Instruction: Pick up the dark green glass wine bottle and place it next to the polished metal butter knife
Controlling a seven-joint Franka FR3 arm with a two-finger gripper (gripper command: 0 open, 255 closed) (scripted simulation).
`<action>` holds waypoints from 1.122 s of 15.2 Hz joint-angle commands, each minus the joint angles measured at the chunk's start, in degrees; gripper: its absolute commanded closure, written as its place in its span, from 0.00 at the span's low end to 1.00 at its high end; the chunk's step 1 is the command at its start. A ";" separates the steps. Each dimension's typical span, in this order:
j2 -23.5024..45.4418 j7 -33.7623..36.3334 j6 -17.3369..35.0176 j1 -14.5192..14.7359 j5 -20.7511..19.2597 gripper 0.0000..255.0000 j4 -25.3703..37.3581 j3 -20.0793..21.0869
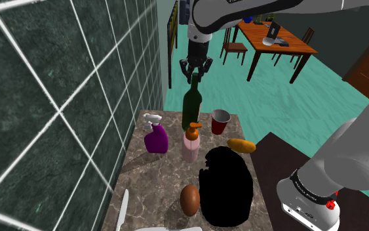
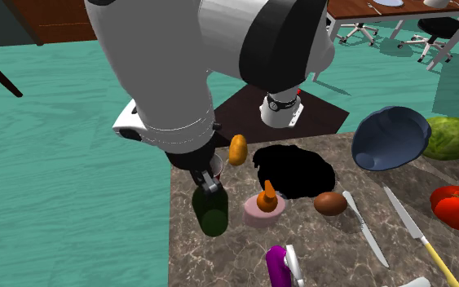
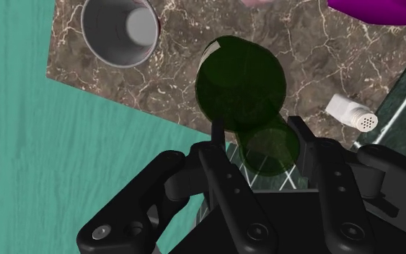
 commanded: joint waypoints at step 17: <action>-8.82 7.68 -6.50 3.75 1.64 1.00 -1.76 4.08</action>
